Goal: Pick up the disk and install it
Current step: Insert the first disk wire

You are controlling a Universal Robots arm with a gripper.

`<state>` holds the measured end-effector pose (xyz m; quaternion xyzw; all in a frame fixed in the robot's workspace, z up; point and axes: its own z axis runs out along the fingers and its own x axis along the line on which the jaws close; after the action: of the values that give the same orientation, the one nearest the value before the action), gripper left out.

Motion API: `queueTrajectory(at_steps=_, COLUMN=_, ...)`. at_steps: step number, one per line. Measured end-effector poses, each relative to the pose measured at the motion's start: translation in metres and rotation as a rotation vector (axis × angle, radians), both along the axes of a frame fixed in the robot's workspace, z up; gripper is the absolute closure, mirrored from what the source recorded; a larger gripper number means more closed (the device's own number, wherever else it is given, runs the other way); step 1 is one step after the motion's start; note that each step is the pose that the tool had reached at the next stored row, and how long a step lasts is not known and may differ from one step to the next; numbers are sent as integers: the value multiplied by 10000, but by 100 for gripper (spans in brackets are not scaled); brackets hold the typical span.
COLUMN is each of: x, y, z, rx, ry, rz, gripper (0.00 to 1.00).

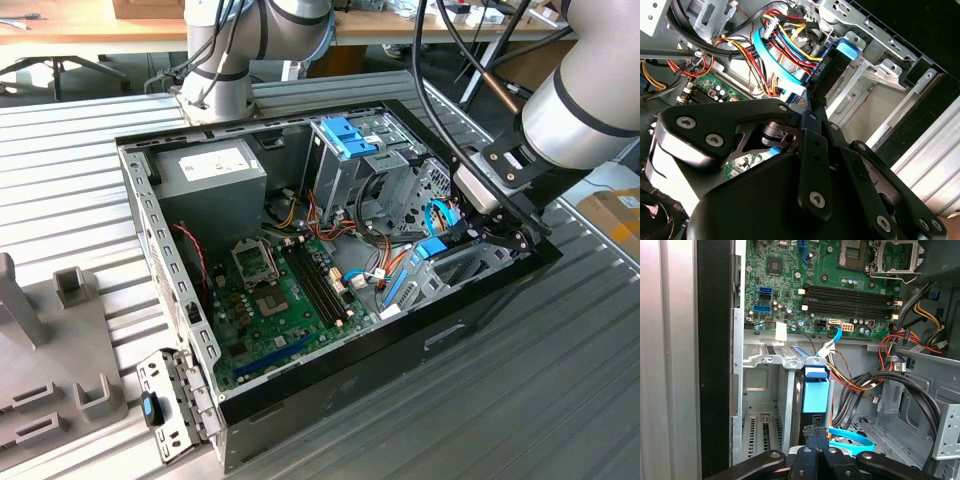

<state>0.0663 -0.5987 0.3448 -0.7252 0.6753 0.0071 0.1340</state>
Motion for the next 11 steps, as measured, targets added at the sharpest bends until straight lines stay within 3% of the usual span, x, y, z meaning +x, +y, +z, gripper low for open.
queueTrajectory(at_steps=11, x=-21, y=11, z=9, rx=0, ry=-2, rz=1, gripper=89)
